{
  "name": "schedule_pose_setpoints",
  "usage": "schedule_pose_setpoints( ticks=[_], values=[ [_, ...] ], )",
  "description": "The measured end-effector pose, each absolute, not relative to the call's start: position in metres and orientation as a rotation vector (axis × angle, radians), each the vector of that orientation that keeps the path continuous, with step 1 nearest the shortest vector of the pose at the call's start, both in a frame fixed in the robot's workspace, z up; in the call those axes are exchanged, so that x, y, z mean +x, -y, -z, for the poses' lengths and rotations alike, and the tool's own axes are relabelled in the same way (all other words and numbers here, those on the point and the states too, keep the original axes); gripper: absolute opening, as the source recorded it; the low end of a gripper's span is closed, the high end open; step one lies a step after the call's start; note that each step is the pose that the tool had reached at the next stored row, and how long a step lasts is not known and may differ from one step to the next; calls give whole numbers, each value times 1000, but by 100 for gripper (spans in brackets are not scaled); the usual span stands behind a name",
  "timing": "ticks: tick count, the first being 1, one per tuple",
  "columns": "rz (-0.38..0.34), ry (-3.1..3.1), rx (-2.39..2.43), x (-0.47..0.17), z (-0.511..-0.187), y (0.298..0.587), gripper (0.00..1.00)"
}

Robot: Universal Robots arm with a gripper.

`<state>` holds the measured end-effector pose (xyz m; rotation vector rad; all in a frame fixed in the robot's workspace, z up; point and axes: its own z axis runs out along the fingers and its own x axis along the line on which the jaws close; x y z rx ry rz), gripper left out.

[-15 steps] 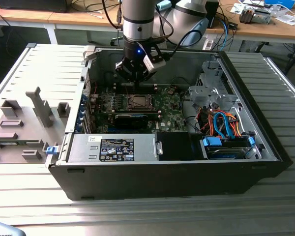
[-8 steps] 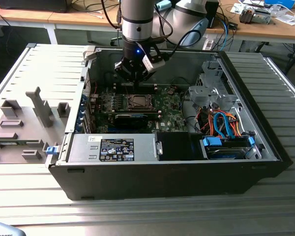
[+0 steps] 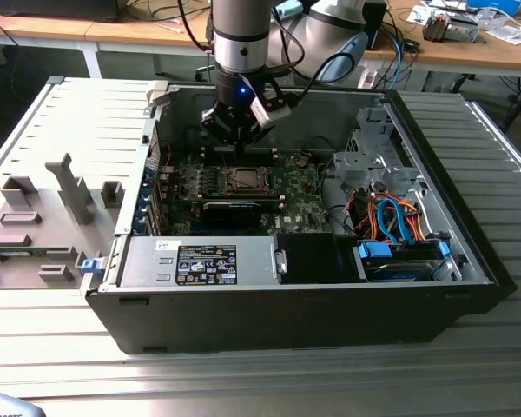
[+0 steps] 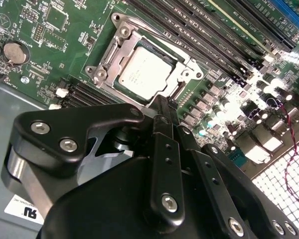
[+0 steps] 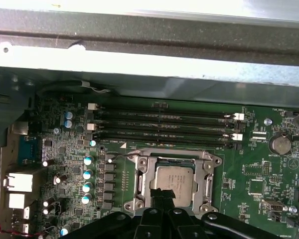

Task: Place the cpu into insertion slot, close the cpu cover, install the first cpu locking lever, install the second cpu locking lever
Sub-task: 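Install the first cpu locking lever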

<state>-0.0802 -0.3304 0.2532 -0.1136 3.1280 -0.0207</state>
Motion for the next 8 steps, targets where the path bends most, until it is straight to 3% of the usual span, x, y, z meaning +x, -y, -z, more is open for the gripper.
schedule_pose_setpoints(
  ticks=[8],
  values=[
    [21, -3128, -114, -87, -253, 329, 11]
  ],
)
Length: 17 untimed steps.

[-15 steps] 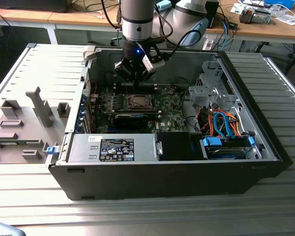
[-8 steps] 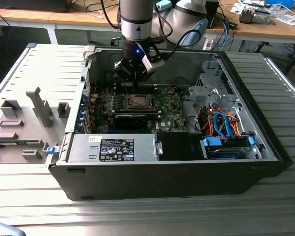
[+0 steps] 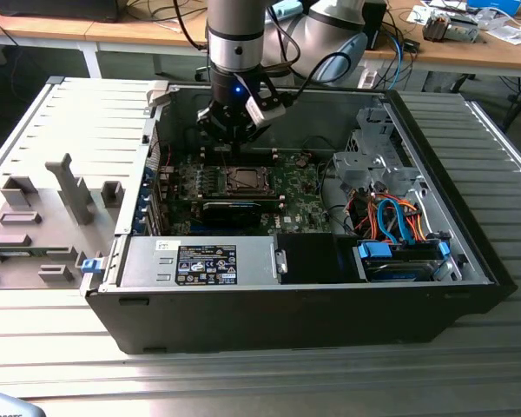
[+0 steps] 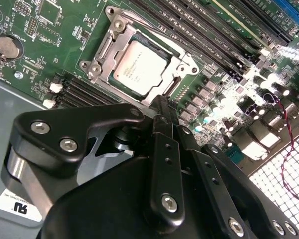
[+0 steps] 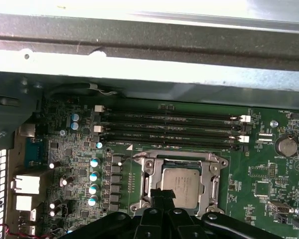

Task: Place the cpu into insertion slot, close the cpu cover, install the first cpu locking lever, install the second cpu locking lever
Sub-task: 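Install the first cpu locking lever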

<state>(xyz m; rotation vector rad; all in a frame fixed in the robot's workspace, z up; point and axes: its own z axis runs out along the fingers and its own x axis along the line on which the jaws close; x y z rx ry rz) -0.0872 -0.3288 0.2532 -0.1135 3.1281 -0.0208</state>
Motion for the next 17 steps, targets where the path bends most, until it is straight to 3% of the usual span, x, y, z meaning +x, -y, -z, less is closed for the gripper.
schedule_pose_setpoints(
  ticks=[17],
  values=[
    [21, -3128, -114, -91, -253, 329, 11]
  ],
)
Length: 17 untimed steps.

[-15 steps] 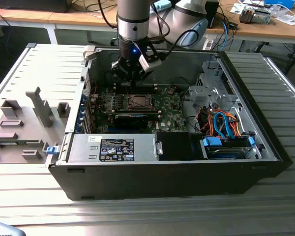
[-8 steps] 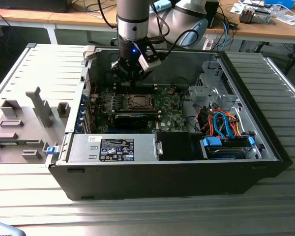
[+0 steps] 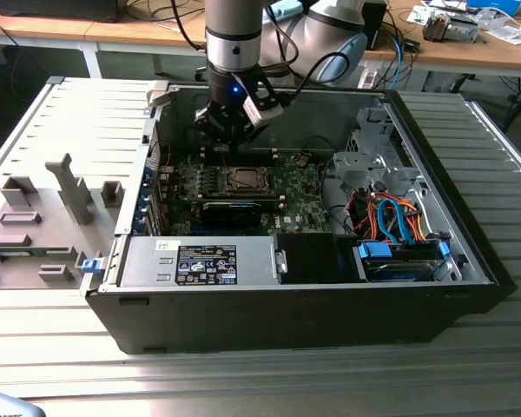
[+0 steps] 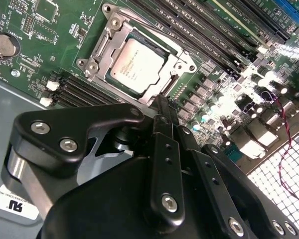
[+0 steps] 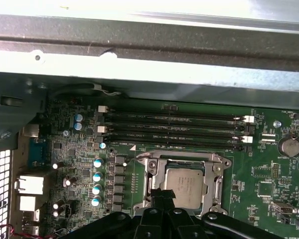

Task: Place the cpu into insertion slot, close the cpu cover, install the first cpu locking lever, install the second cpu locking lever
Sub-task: 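Install the first cpu locking lever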

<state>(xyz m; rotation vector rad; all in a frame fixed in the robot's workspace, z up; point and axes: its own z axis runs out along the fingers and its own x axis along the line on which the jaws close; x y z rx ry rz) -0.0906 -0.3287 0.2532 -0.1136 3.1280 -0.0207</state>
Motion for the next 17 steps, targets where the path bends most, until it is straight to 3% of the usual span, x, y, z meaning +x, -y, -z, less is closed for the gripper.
schedule_pose_setpoints(
  ticks=[17],
  values=[
    [21, -3128, -114, -95, -253, 329, 11]
  ],
)
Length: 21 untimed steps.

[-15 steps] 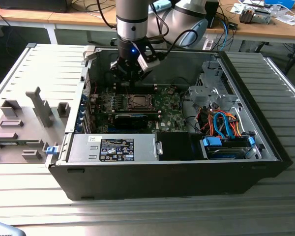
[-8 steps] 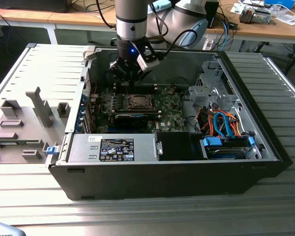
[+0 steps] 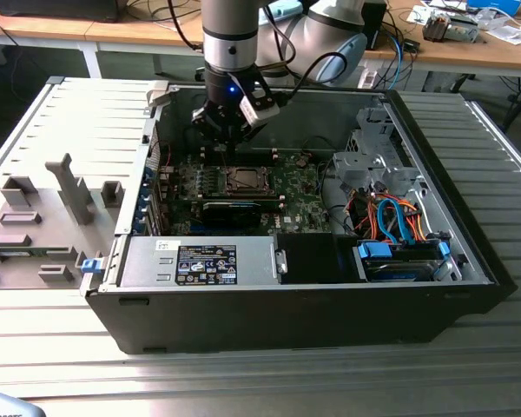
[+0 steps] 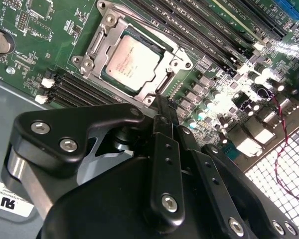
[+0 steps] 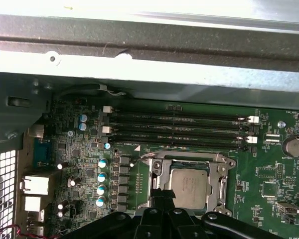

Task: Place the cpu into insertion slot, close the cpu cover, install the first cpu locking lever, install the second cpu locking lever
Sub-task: 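Install the first cpu locking lever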

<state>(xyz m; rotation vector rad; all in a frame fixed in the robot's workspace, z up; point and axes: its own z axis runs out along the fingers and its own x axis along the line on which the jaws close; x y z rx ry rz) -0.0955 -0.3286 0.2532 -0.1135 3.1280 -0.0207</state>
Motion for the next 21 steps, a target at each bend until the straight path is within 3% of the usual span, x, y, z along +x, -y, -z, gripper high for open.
schedule_pose_setpoints(
  ticks=[21],
  values=[
    [21, -3128, -114, -102, -253, 329, 11]
  ],
)
